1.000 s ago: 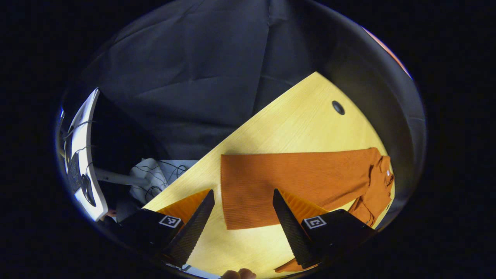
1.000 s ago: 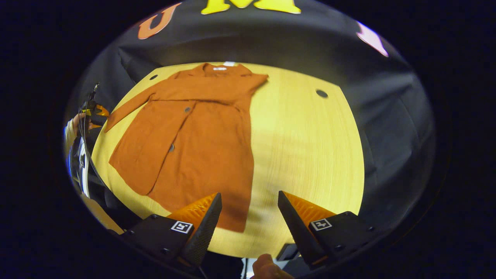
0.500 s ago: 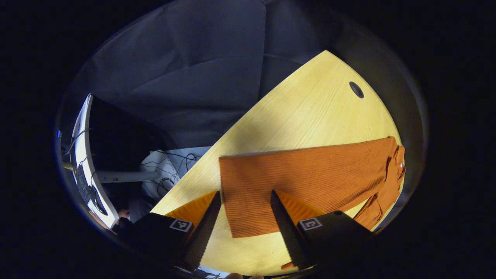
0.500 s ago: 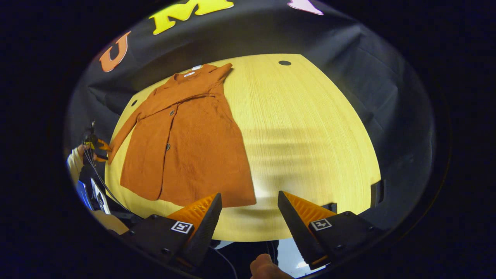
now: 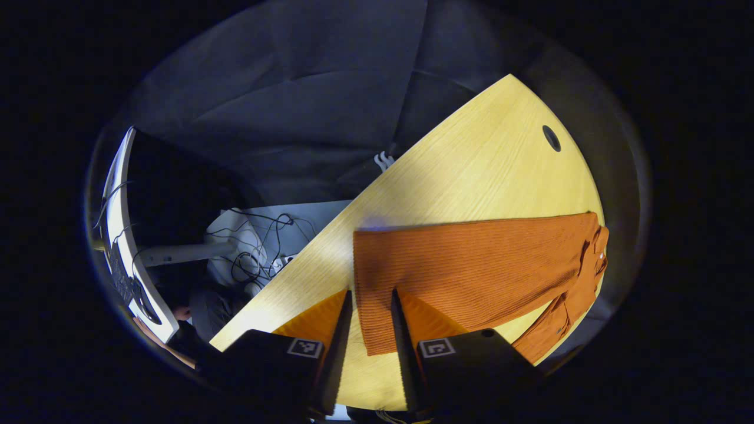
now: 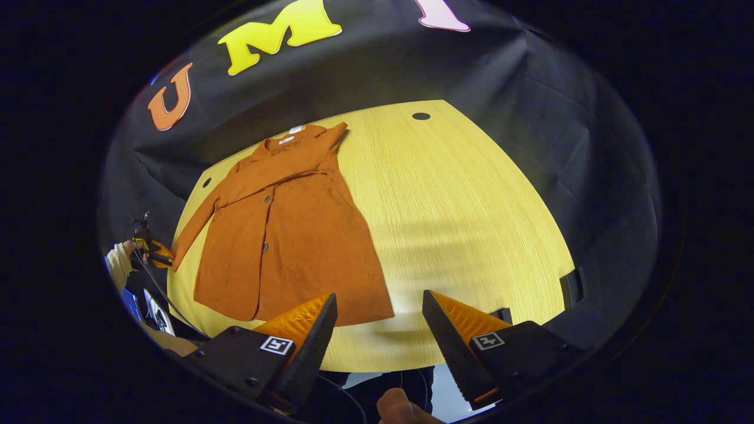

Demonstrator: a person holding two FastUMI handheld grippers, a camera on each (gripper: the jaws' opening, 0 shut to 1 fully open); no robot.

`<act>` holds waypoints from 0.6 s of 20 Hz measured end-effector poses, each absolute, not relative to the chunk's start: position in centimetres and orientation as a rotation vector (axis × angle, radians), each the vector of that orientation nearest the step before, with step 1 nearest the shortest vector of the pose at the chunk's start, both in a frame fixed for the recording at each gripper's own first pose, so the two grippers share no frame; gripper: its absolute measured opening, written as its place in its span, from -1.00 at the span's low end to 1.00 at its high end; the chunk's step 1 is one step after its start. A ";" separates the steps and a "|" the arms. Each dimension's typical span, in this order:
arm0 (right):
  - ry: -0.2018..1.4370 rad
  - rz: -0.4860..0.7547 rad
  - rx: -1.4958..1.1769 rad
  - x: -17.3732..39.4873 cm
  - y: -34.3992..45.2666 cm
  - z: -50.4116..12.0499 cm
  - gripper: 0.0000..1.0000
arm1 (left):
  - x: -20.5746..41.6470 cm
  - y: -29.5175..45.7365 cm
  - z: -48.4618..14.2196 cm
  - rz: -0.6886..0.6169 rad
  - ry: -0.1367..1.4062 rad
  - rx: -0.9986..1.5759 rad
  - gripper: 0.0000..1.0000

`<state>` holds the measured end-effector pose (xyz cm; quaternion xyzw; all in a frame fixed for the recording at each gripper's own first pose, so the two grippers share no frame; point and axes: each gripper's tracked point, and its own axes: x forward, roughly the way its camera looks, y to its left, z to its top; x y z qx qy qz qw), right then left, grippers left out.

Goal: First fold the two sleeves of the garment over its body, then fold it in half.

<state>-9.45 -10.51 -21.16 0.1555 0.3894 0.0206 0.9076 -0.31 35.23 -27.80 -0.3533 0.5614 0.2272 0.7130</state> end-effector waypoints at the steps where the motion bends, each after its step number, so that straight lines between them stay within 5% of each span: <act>1: 0.805 0.038 0.318 -9.4 -10.8 -21.2 0.87 | -0.4 34.9 -27.8 0.495 1.259 -0.805 -0.18; 2: 0.802 0.030 0.314 -9.5 -11.1 -21.1 0.88 | -0.2 34.4 -27.6 0.483 1.272 -0.826 -0.48; 3: 0.795 0.029 0.318 -9.4 -11.2 -21.1 0.88 | 0.2 34.6 -27.5 0.475 1.275 -0.832 -0.46; 4: 0.792 0.029 0.325 -9.5 -11.2 -21.2 0.89 | 0.5 34.8 -27.3 0.470 1.278 -0.823 -0.67; 7: 0.803 0.023 0.323 -10.4 -11.8 -22.1 0.75 | 0.8 34.6 -27.4 0.467 1.263 -0.807 -0.82; 8: 0.806 0.022 0.321 -10.6 -12.2 -22.4 0.88 | 1.3 34.3 -27.4 0.454 1.233 -0.837 -0.87; 11: 0.789 0.021 0.329 -10.6 -13.6 -22.2 0.88 | 1.8 33.7 -26.1 0.459 1.191 -0.848 -0.93; 12: 0.784 0.016 0.340 -10.4 -14.1 -22.3 0.75 | 2.1 33.8 -25.3 0.452 1.177 -0.828 -1.00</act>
